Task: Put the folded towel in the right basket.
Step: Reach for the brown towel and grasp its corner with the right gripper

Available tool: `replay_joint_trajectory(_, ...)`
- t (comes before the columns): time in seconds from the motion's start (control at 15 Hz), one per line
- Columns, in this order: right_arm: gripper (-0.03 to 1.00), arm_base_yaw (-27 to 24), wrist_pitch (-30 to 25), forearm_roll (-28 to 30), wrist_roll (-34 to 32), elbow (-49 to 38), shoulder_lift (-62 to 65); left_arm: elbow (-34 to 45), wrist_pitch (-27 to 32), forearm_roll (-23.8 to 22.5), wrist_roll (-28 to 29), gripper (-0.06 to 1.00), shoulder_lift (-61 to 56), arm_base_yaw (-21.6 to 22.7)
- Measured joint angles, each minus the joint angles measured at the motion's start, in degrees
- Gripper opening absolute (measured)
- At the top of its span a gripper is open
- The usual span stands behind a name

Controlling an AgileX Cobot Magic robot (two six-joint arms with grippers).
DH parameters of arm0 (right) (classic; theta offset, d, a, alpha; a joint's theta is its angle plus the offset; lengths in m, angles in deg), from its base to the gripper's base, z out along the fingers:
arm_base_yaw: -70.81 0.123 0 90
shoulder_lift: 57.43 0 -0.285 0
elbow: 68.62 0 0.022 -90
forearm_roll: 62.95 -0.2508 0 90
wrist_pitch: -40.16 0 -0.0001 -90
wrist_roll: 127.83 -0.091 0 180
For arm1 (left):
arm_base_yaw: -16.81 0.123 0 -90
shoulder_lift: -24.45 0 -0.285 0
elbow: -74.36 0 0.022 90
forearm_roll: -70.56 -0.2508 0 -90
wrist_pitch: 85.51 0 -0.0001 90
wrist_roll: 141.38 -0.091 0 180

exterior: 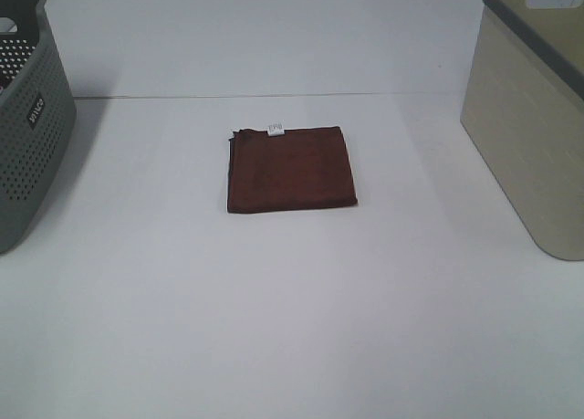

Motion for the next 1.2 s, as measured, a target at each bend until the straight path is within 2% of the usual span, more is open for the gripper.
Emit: replay_joint_trajectory(1.2, 0.94, 0.0, 0.0, 0.0, 0.0, 0.0, 0.0, 0.0, 0.0, 0.0, 0.0, 0.88, 0.0, 0.0)
